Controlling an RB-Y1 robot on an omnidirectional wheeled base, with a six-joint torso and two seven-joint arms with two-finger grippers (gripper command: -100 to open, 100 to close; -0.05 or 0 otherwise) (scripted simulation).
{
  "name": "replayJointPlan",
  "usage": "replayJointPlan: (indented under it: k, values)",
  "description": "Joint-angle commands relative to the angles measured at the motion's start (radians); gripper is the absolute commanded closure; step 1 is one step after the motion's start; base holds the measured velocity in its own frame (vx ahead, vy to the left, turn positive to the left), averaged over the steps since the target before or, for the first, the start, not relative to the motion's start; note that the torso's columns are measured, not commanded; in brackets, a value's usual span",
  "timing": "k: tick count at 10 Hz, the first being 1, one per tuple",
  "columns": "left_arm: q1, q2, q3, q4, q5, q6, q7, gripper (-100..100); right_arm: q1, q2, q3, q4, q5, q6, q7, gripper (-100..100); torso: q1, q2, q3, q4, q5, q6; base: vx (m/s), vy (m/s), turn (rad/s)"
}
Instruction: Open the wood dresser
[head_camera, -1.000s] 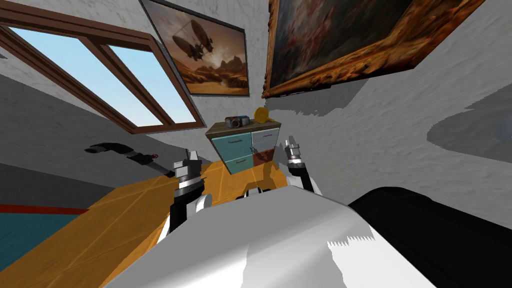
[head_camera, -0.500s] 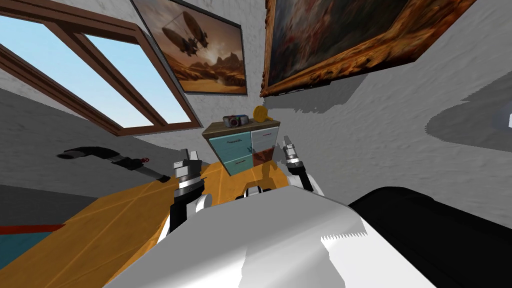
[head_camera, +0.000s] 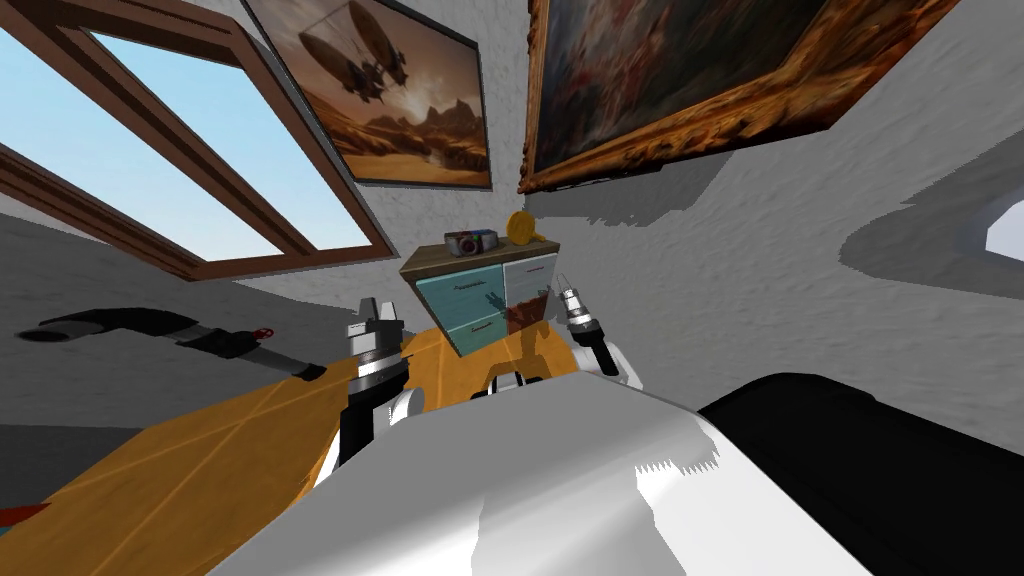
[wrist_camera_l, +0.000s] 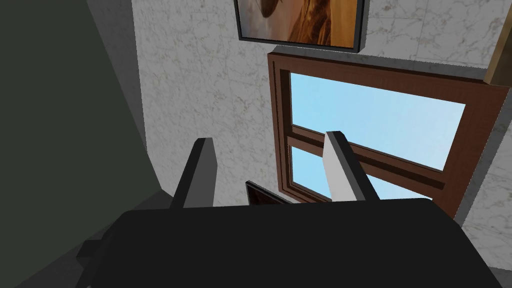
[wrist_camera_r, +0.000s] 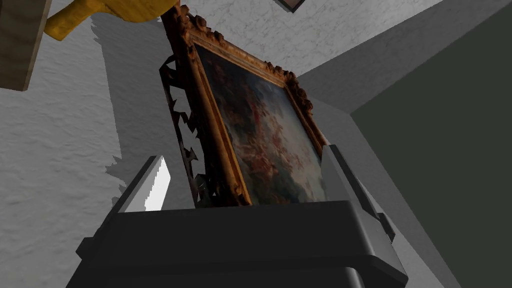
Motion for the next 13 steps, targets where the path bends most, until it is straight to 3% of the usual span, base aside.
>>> replayJointPlan:
  k: [1,6,7,8,9,10,12,13]
  values:
    - [0.0,0.0,0.0,0.0,0.0,0.0,0.0,0,-0.023,-0.014,0.004,0.03,0.025,-0.012,0.064,-100,-0.001,0.0,0.0,0.0,0.0,0.0,0.043,0.081,-0.074]
    - [0.0,0.0,0.0,0.0,0.0,0.0,0.0,0,-0.091,-0.041,0.017,0.116,0.101,-0.047,0.205,-100,0.001,-0.001,0.0,0.0,0.0,0.0,0.048,0.102,-0.126]
    - [0.0,0.0,0.0,0.0,0.0,0.0,0.0,0,-0.091,-0.041,0.017,0.116,0.101,-0.047,0.231,-100,0.002,-0.002,-0.001,0.0,0.0,0.0,0.046,0.097,-0.074]
    - [0.0,0.0,0.0,0.0,0.0,0.0,0.0,0,-0.115,-0.047,0.021,0.147,0.129,-0.06,0.259,-100,0.0,0.0,0.0,0.0,0.0,0.0,0.044,0.115,-0.151]
    - [0.0,0.0,0.0,0.0,0.0,0.0,0.0,0,-0.115,-0.047,0.021,0.147,0.129,-0.06,0.288,-100,0.001,0.001,0.001,0.0,0.0,0.001,0.035,0.108,-0.08]
    - [0.0,0.0,0.0,0.0,0.0,0.0,0.0,0,-0.139,-0.054,0.026,0.179,0.158,-0.074,0.318,-100,0.0,0.001,0.001,0.0,0.0,0.0,0.035,0.11,-0.153]
    - [0.0,0.0,0.0,0.0,0.0,0.0,0.0,0,-0.139,-0.054,0.026,0.179,0.158,-0.074,0.353,-100,0.0,0.0,0.0,0.0,0.0,0.0,0.027,0.08,-0.043]
    - [0.0,0.0,0.0,0.0,0.0,0.0,0.0,0,-0.163,-0.059,0.031,0.211,0.189,-0.087,0.393,-100,-0.002,0.001,0.0,0.0,-0.001,0.0,0.046,0.077,-0.152]
